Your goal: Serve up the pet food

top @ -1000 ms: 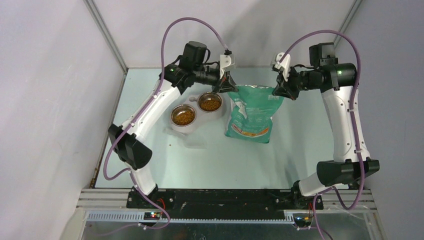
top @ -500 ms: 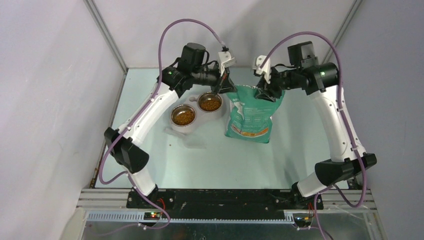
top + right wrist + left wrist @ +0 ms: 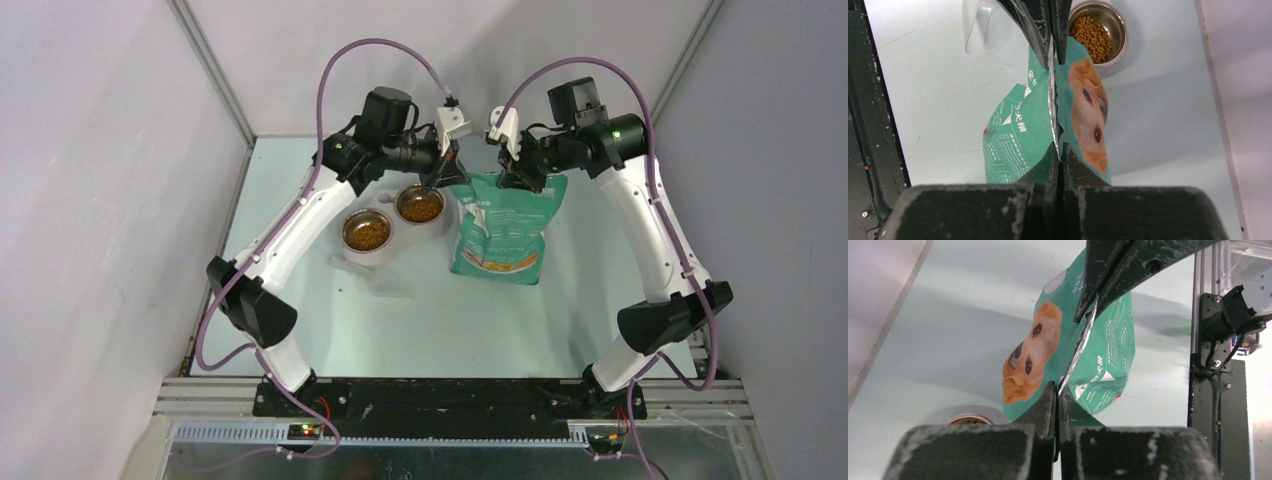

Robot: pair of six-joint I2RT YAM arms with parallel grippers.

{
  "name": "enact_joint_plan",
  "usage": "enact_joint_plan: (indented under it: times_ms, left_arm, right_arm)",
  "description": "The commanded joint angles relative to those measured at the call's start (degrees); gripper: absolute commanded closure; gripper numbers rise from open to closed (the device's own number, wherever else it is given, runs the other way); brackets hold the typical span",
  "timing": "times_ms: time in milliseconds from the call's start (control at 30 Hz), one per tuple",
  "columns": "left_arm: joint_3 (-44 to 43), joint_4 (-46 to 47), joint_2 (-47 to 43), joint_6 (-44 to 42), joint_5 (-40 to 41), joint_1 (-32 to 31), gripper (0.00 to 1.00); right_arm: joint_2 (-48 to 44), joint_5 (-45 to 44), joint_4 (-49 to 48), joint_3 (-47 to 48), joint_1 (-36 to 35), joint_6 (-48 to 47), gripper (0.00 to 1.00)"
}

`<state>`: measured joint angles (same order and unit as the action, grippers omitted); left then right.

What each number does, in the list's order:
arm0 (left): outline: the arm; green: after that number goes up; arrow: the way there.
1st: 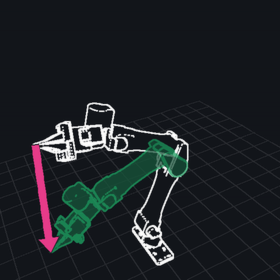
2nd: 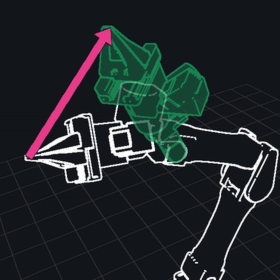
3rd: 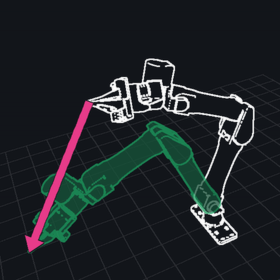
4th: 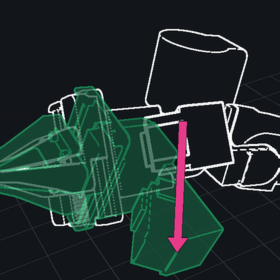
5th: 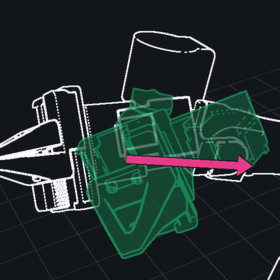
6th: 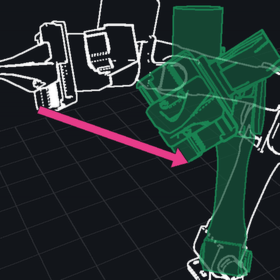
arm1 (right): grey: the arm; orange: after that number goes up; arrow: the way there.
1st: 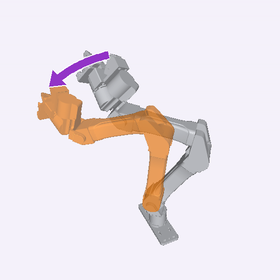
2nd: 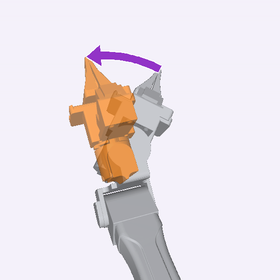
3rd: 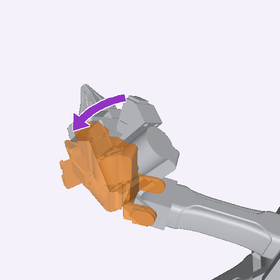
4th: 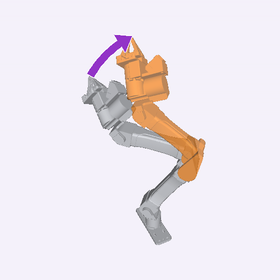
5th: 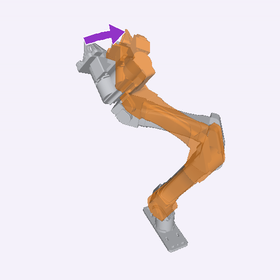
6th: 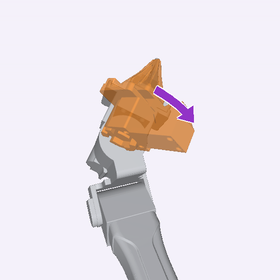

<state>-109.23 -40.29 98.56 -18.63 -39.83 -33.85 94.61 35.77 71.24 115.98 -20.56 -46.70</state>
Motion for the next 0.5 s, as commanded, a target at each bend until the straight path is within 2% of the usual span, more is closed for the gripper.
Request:
enact_joint_plan:
  times_ms: [0,67,100,167,200,233,300,467]
  left_arm:
    - [-2.7,-1.9,-5.0,-4.8,1.3,1.5,1.00]
    - [-1.4,0.0,-5.4,-4.9,-1.2,1.6,0.83]
    - [-0.2,2.1,-5.7,-4.6,-2.2,1.5,0.64]
    - [2.4,7.6,-6.0,-1.3,-4.6,1.4,0.45]
    - [3.1,9.3,-6.0,0.9,-5.6,1.3,0.41]
    - [4.1,13.2,-5.6,1.9,-6.0,1.1,0.39]
    - [4.2,15.2,-4.2,4.3,-7.7,0.8,0.38]
    - [2.8,14.2,-1.2,2.6,-9.7,0.0,0.37]
  right_arm:
    - [-1.8,-4.8,-5.0,3.1,1.2,0.4,1.00]
    - [-2.7,-3.8,-5.8,3.2,0.9,0.5,1.00]
    - [-3.1,-3.4,-6.1,3.2,0.4,0.6,1.00]
    - [-3.4,-3.1,-6.2,3.2,-0.4,0.9,1.00]
    - [-3.4,-3.0,-6.3,3.2,-0.6,1.1,1.00]
    - [-3.5,-2.8,-6.5,3.2,-1.0,1.5,1.00]
    - [-3.4,-2.8,-6.9,3.0,-1.3,2.6,1.00]
    - [-3.4,-3.3,-7.6,2.8,-1.0,3.8,1.00]
